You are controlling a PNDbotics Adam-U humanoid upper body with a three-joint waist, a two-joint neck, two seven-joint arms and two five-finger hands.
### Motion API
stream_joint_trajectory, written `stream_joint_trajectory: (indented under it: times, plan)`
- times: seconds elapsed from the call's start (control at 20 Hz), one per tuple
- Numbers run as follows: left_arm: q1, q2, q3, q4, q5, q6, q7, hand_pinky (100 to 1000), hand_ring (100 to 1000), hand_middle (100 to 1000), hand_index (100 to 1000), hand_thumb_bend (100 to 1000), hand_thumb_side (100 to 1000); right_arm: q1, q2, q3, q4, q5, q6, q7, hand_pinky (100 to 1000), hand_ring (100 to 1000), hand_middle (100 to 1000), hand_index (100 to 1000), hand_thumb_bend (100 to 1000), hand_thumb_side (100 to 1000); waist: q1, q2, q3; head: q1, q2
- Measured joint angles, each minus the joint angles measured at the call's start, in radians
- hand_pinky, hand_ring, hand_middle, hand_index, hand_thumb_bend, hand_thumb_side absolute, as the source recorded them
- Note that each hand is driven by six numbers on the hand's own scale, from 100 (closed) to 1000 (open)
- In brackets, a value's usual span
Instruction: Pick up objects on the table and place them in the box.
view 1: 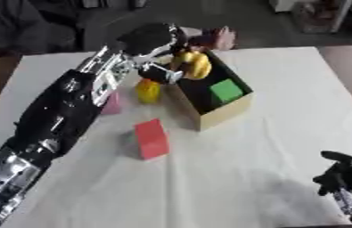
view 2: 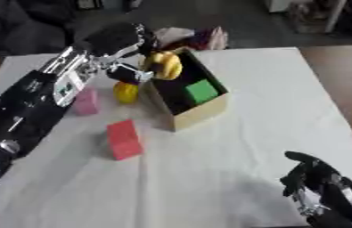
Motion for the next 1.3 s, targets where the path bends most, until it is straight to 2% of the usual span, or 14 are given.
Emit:
stream_joint_trajectory:
  times: [0.25,0.5,0.65,1.0,1.15,1.3]
  plan:
    - [0.026,-0.011,-0.056,-0.043,-0.079,-0.061,-0.002,670,529,519,690,290,342,-0.002,0.0,0.004,0.0,0.0,-0.001,0.002,699,465,486,855,100,337,-0.002,0.0,0.003,-0.001,0.0]
    - [0.032,-0.023,-0.068,-0.047,-0.171,-0.087,0.027,673,535,525,694,325,357,-0.005,0.0,0.004,0.0,-0.001,-0.001,0.002,699,465,486,855,100,337,-0.003,0.0,0.003,-0.001,0.0]
    - [0.033,-0.024,-0.065,-0.034,-0.221,-0.075,0.053,672,537,527,696,369,365,-0.005,0.0,0.004,0.0,-0.001,-0.001,0.002,699,466,486,855,100,337,-0.003,0.0,0.003,-0.001,0.0]
    - [0.032,-0.031,-0.049,-0.011,-0.294,-0.013,0.14,679,547,537,707,384,350,-0.005,0.001,0.004,0.0,-0.003,-0.001,0.002,699,466,486,855,100,338,-0.004,0.0,0.003,-0.002,0.0]
    - [0.032,-0.031,-0.046,-0.007,-0.305,-0.005,0.149,734,631,630,817,419,408,-0.005,0.001,0.004,0.0,-0.003,-0.001,0.002,699,466,486,855,100,338,-0.004,0.001,0.003,-0.003,0.0]
    - [0.032,-0.03,-0.046,-0.002,-0.321,-0.009,0.124,758,682,690,851,445,433,-0.005,0.001,0.004,0.0,-0.003,-0.001,0.002,699,466,486,855,100,339,-0.004,0.001,0.003,-0.004,0.0]
